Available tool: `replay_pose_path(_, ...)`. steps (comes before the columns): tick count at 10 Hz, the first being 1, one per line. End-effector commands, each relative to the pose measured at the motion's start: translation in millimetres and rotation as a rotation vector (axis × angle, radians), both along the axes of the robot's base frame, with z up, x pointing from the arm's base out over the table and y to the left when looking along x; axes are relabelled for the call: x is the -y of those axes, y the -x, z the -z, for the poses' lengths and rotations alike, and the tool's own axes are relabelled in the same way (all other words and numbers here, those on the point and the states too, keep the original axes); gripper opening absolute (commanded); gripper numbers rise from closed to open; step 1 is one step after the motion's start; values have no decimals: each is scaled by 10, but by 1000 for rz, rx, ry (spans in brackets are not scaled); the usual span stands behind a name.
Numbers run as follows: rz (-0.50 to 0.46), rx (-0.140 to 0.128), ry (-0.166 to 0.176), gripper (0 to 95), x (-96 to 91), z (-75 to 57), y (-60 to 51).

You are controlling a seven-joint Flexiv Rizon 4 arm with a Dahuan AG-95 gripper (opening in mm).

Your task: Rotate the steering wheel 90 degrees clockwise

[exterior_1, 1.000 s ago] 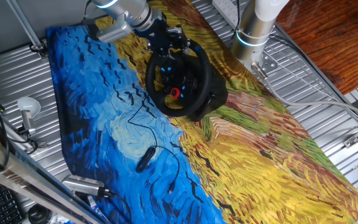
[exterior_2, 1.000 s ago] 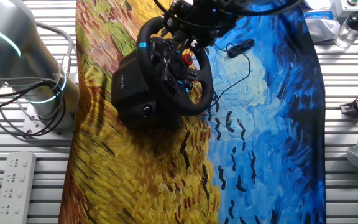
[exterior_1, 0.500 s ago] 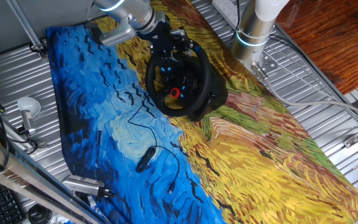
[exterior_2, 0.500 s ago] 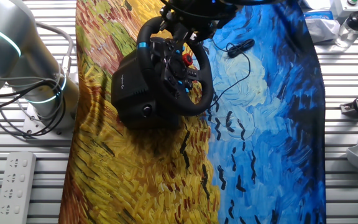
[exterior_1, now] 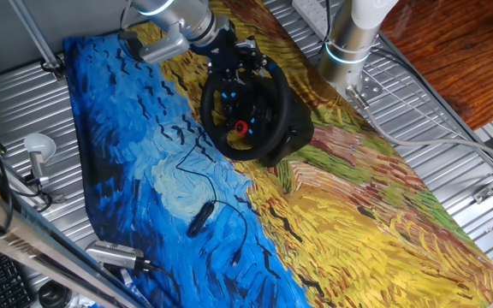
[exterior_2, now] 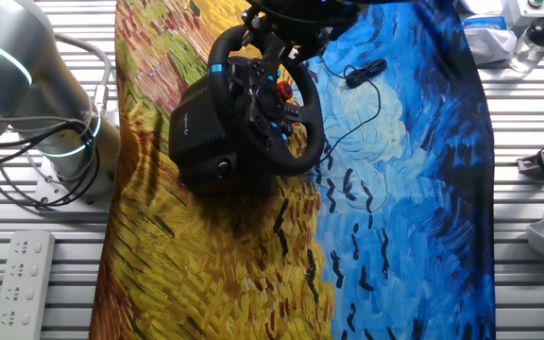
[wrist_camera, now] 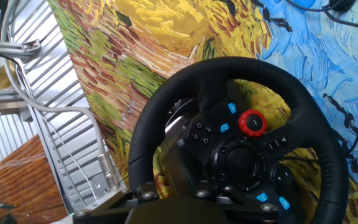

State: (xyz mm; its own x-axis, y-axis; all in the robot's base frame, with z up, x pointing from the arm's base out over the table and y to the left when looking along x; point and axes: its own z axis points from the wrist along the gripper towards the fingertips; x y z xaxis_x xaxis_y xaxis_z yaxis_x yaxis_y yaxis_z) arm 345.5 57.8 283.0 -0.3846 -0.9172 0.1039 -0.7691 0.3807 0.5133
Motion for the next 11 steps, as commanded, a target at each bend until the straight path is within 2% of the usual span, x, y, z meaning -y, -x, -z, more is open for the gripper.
replay_pose_path(1, 5, 2, -2, 380, 2, 2, 3)
replay_pose_path(11, 16, 3, 2, 380, 50, -5, -5)
